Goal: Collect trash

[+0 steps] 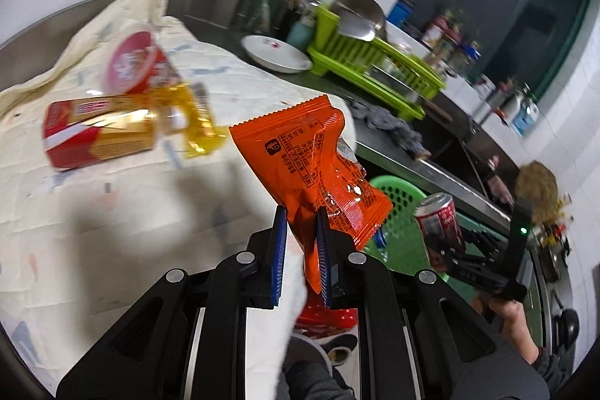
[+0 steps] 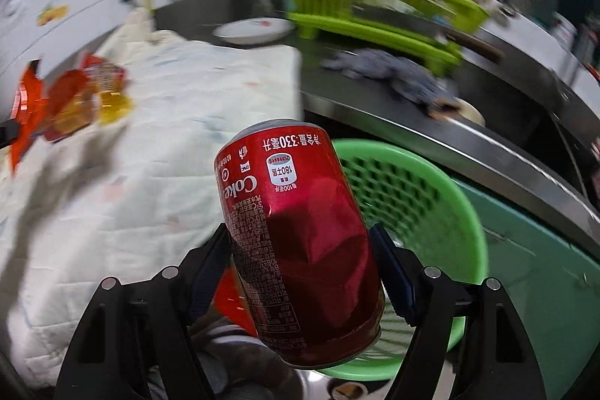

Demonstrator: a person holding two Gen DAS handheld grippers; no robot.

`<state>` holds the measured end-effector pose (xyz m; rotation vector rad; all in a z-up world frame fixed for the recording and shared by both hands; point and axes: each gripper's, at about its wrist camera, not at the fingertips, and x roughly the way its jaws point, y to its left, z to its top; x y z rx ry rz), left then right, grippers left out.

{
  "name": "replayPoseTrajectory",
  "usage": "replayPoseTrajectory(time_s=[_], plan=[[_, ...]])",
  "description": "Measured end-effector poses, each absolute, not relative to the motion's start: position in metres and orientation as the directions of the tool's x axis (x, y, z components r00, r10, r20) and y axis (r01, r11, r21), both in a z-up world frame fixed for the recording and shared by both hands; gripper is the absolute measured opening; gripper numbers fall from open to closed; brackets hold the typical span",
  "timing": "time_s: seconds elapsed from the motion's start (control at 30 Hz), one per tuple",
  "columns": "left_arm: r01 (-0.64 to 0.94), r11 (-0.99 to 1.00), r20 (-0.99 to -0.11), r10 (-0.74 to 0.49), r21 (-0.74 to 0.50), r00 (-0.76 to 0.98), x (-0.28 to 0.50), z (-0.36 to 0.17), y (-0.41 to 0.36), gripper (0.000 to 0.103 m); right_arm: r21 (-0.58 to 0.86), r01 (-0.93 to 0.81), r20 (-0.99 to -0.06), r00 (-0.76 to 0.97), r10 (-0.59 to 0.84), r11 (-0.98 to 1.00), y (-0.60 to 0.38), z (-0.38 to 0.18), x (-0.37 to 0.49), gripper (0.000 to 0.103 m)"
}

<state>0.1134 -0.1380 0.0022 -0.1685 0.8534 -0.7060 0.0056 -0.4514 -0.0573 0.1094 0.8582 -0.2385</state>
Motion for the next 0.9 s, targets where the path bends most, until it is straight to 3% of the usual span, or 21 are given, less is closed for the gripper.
replayPoseTrajectory(time_s=[0.47, 0.9], plan=[[0.621, 0.687, -0.653, -0.673, -0.377, 0.347, 0.097, 0.003, -0.232, 0.014, 0.032, 0.414, -0.782, 0.578, -0.235, 0.910, -0.517, -0.082, -0.020, 0.072], [0.689, 0.638, -0.698, -0.665, -0.344, 0.267, 0.082, -0.011, -0.300, 0.014, 0.055, 0.438, -0.760, 0.601, -0.247, 0.897, -0.536, -0.081, -0.033, 0.076]])
